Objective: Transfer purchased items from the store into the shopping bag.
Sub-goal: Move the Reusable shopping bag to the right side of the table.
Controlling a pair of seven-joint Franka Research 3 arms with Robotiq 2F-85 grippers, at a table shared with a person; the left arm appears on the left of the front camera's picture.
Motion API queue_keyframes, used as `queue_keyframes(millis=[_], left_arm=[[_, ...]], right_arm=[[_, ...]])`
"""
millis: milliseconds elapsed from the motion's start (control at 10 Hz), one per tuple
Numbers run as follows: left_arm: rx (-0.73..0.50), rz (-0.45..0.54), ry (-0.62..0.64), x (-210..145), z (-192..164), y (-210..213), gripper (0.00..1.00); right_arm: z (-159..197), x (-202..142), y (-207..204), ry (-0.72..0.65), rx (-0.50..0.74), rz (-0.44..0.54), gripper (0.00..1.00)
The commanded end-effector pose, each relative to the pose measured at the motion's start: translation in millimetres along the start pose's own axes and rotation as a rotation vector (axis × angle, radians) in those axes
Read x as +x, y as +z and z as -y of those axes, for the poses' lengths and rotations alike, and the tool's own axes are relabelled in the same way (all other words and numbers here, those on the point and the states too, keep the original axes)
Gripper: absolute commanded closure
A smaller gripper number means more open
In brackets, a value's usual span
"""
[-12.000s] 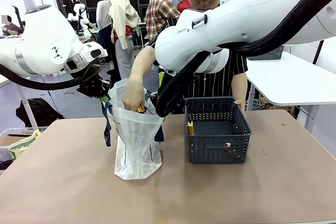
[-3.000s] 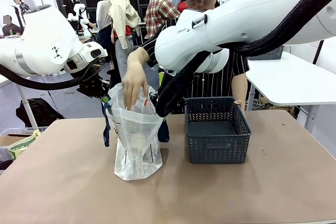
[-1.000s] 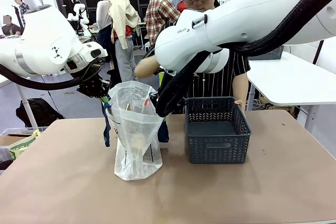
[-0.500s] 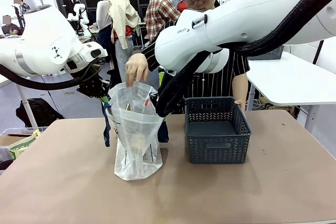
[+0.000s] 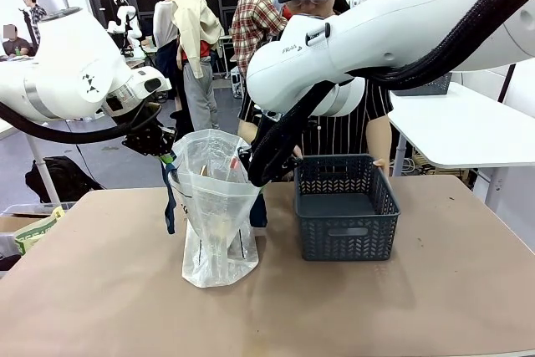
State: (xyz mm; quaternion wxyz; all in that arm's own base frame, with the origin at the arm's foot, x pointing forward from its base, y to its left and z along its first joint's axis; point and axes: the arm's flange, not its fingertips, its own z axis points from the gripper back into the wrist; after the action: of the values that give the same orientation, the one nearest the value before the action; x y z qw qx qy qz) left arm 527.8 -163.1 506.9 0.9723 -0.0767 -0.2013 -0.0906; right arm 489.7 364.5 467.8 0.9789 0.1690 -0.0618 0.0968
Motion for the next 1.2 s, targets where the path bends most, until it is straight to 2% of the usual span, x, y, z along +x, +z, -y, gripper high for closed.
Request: queue_keyframes(millis=[0,200,500,600,1100], left_arm=[[0.0,0.0,0.0,0,0,0,1.0],[-0.087,-0.001,0.046,0,-1,-2,1.0],[-0.136,0.004,0.065,-2,-2,0,0.4],[-0.158,0.002,0.075,-1,-2,0,0.32],[-0.275,-0.017,0.069,-4,1,-5,0.32]], right_arm=[[0,0,0,0.0,0.0,0.0,1.0],[-4,3,-1,-0.008,-0.004,-0.012,1.0],[-8,6,-3,0.002,0.003,-0.019,1.0],[-9,7,-4,0.008,0.003,-0.024,1.0],[-19,10,-9,0.032,0.005,-0.032,1.0]])
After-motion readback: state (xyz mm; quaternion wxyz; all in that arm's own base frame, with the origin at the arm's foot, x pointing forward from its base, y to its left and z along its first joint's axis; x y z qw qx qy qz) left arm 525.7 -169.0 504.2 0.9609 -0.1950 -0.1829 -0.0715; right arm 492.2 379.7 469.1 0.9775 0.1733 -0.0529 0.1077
